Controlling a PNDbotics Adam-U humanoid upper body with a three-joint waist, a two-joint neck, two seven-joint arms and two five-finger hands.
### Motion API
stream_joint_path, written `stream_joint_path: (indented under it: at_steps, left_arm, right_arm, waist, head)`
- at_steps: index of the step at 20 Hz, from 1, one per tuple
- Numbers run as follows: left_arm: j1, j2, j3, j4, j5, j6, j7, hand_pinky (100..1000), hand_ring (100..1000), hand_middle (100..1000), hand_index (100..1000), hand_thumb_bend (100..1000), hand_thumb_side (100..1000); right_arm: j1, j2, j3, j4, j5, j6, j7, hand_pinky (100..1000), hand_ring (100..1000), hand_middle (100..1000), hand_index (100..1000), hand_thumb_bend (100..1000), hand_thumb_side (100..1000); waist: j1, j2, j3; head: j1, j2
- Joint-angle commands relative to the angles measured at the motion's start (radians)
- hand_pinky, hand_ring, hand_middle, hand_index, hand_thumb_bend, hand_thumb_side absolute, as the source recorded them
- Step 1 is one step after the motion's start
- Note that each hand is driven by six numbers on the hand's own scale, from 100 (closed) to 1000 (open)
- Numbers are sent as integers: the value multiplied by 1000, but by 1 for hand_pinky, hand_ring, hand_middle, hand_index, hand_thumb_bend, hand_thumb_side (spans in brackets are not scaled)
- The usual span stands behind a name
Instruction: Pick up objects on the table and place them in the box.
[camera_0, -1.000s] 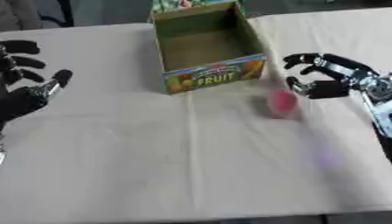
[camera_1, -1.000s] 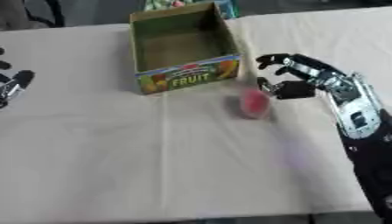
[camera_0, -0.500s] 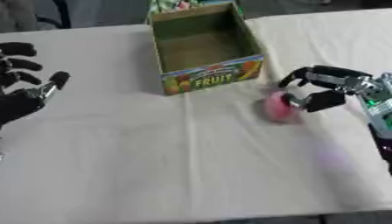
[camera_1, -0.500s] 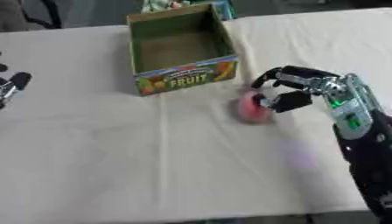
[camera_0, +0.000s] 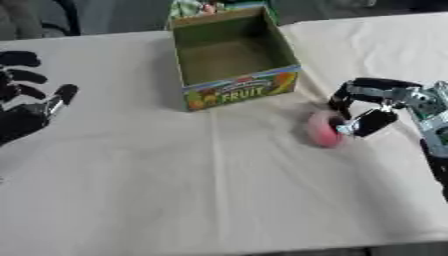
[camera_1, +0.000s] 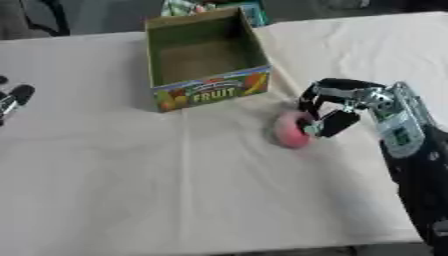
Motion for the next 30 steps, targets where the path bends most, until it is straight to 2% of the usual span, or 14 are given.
stream_joint_path:
  at_steps: [1,5,6,7,12,18,25,27,30]
  left_arm:
    - [-15,18,9,-14,0,-1,4,500,605,632,707,613,100]
    - [-14,19,10,-15,0,0,5,500,605,632,707,613,100]
    - [-14,19,10,-15,0,0,6,500,605,632,707,611,100]
    - [-14,19,10,-15,0,0,6,500,605,632,707,613,100]
    - [-14,19,9,-16,1,0,6,499,606,632,707,615,100]
    - [-14,17,7,-16,1,0,4,499,606,632,707,615,100]
    - [-18,13,1,-15,3,0,-1,499,606,632,707,615,100]
    - [-26,11,-4,-17,4,0,-6,499,606,632,707,614,100]
    - [-36,11,-9,-19,5,0,-12,500,606,632,708,614,100]
  right_arm:
    - [-18,-17,-12,-24,-16,-6,-91,658,647,234,281,100,100]
    - [-29,-17,-20,-37,-23,-9,-176,647,640,227,276,100,100]
    - [-36,-17,-24,-43,-24,-9,-193,647,638,228,276,100,132]
    - [-42,-16,-26,-49,-23,-9,-208,647,638,227,276,100,100]
    - [-103,-8,-37,-72,4,-6,-260,649,628,228,274,100,100]
    - [-204,27,-46,-33,79,5,-331,648,627,228,272,100,100]
    - [-358,143,-74,144,203,45,-483,648,635,229,278,100,100]
    - [-416,208,-95,227,277,77,-546,649,642,231,283,100,100]
    - [-462,279,-130,334,391,119,-654,651,654,238,292,100,100]
  waist:
    - [-2,-17,0]
    - [-2,-17,1]
    - [-2,-18,1]
    - [-2,-18,2]
    - [-3,-21,2]
    - [-2,-23,8]
    - [3,-23,27]
    - [3,-20,45]
    - [1,-15,77]
  head:
    - [-2,-11]
    - [0,-11]
    - [1,-10]
    - [1,-10]
    - [1,-9]
    - [-3,-8]
    - [-15,-14]
    - [-27,-19]
    - [-44,-27]
